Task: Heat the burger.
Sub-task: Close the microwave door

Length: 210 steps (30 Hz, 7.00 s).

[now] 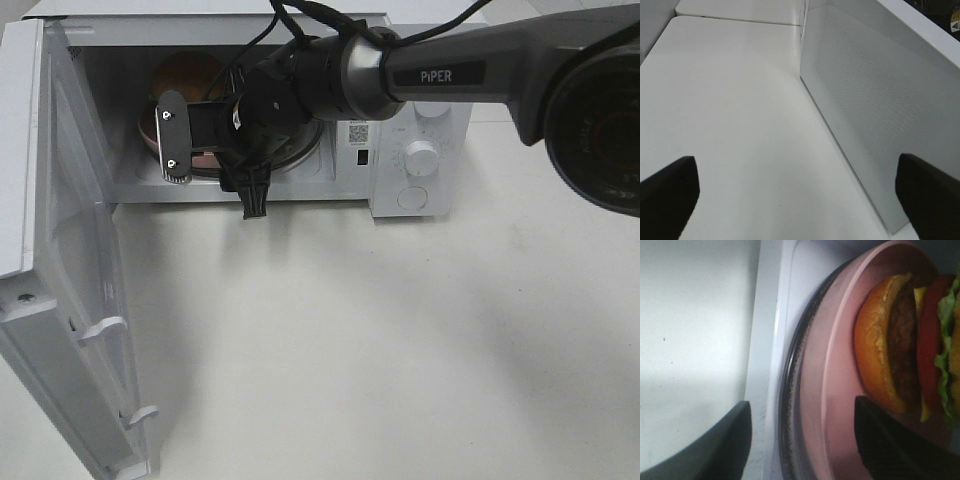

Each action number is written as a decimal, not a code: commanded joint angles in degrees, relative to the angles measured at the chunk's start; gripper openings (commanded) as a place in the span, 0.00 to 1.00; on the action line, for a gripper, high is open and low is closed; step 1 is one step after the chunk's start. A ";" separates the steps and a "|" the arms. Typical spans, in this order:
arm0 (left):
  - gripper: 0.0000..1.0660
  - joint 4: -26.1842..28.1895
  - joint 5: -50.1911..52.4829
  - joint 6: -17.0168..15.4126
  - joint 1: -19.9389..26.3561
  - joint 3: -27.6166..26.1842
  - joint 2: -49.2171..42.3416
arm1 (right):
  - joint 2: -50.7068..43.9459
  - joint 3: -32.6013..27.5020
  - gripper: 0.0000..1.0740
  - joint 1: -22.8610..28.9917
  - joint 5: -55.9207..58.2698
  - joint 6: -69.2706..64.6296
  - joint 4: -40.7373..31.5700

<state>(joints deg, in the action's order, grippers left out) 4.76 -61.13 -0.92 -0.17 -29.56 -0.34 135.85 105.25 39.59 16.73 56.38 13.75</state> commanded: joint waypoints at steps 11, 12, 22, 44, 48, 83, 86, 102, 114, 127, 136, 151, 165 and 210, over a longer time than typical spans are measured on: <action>0.94 -0.11 -0.06 -0.06 0.06 0.00 -0.97 | -6.88 -9.34 0.70 -0.06 -4.18 -0.57 0.57; 0.94 -0.11 -0.06 -0.06 0.06 0.00 -0.97 | -7.51 -10.43 0.70 -0.06 -4.87 -0.57 0.57; 0.94 -0.11 -0.06 -0.06 0.06 0.00 -0.97 | -13.18 -19.88 0.70 -0.06 -8.14 -0.57 0.92; 0.94 -0.11 -0.06 -0.06 0.06 0.00 -0.97 | -29.22 -36.38 0.75 -0.23 -12.55 -14.50 0.74; 0.94 -0.11 -0.06 -0.06 0.06 0.00 -0.97 | -31.05 -38.27 0.75 -0.23 -12.38 -17.59 0.74; 0.94 -0.11 -0.06 -0.06 0.06 0.00 -0.97 | -58.90 -59.47 0.71 -0.17 11.46 -68.87 0.29; 0.94 -0.11 -0.06 -0.06 0.06 0.00 -0.97 | -61.42 -59.47 0.71 -0.17 16.04 -70.30 0.17; 0.94 -0.11 -0.06 -0.06 0.06 0.00 -0.97 | -72.65 -59.47 0.71 -0.17 38.85 -68.30 -2.06; 0.94 -0.11 -0.06 -0.06 0.06 0.00 -0.97 | -84.74 -63.03 0.71 -0.17 44.35 -67.44 -2.18; 0.94 -0.11 -0.06 -0.06 0.06 0.00 -0.97 | -100.84 -72.82 0.71 -10.60 44.18 -67.44 -2.69; 0.94 -0.11 -0.06 -0.06 0.06 0.00 -0.97 | -113.67 -76.38 0.71 -20.74 40.79 -67.15 -4.07; 0.94 -0.11 -0.06 -0.06 0.06 0.00 -0.97 | -132.70 -76.26 0.71 -28.93 40.62 -64.92 -6.70; 0.94 -0.11 -0.06 -0.06 0.06 0.00 -0.97 | -137.68 -76.32 0.71 -29.56 40.57 -64.52 -6.88; 0.94 -0.11 -0.06 -0.06 0.06 0.00 -0.97 | -137.68 -76.32 0.70 -29.56 40.57 -64.69 -6.82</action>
<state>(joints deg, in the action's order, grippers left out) 4.70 -61.13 -0.97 -0.17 -29.56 -0.34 -0.23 29.11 10.37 57.93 -8.88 6.99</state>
